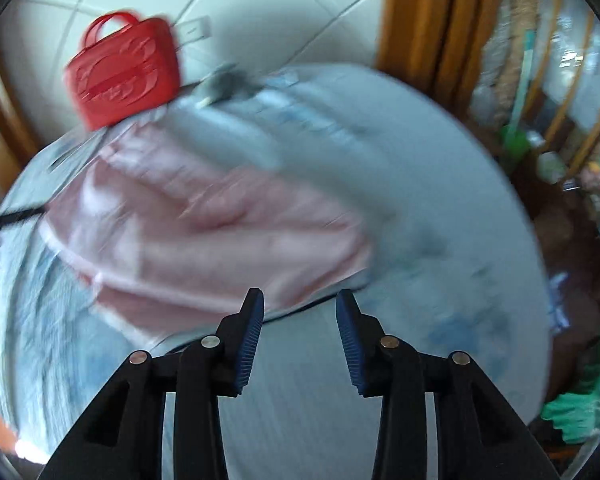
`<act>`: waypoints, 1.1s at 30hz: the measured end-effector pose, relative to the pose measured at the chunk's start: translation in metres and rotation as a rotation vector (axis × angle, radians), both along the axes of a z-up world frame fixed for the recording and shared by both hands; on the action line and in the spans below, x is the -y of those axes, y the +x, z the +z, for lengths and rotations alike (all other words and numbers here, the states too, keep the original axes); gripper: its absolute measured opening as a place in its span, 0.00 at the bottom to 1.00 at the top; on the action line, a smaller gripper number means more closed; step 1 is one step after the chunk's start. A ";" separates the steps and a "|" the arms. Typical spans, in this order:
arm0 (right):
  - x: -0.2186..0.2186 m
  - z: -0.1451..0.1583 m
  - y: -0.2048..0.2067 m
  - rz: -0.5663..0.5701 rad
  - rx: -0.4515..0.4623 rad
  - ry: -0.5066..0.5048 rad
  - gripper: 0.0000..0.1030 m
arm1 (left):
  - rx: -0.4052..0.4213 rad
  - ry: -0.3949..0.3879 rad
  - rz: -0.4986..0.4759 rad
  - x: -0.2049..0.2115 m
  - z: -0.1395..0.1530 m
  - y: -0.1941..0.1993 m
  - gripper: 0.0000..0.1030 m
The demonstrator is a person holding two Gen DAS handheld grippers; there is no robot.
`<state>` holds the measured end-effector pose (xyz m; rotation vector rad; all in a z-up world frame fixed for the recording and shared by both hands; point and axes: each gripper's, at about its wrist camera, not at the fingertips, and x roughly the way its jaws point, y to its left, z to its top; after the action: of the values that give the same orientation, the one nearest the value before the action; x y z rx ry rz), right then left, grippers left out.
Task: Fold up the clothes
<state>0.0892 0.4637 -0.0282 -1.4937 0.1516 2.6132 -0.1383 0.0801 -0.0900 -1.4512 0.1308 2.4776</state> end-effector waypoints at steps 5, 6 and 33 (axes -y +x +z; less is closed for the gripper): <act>0.082 -0.045 0.006 0.123 0.052 -0.089 0.36 | 0.003 -0.018 0.017 0.039 -0.008 -0.025 0.42; 0.101 -0.055 0.003 0.145 0.059 -0.090 0.36 | 0.005 -0.023 0.006 0.042 -0.011 -0.029 0.42; 0.097 0.086 0.012 -0.009 -0.350 0.148 0.00 | -0.122 -0.009 -0.090 0.066 0.086 0.028 0.06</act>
<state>0.1014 0.3664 0.0583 -0.9797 -0.0027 2.7858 -0.1104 0.0145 -0.0036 -1.2687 0.2261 2.4943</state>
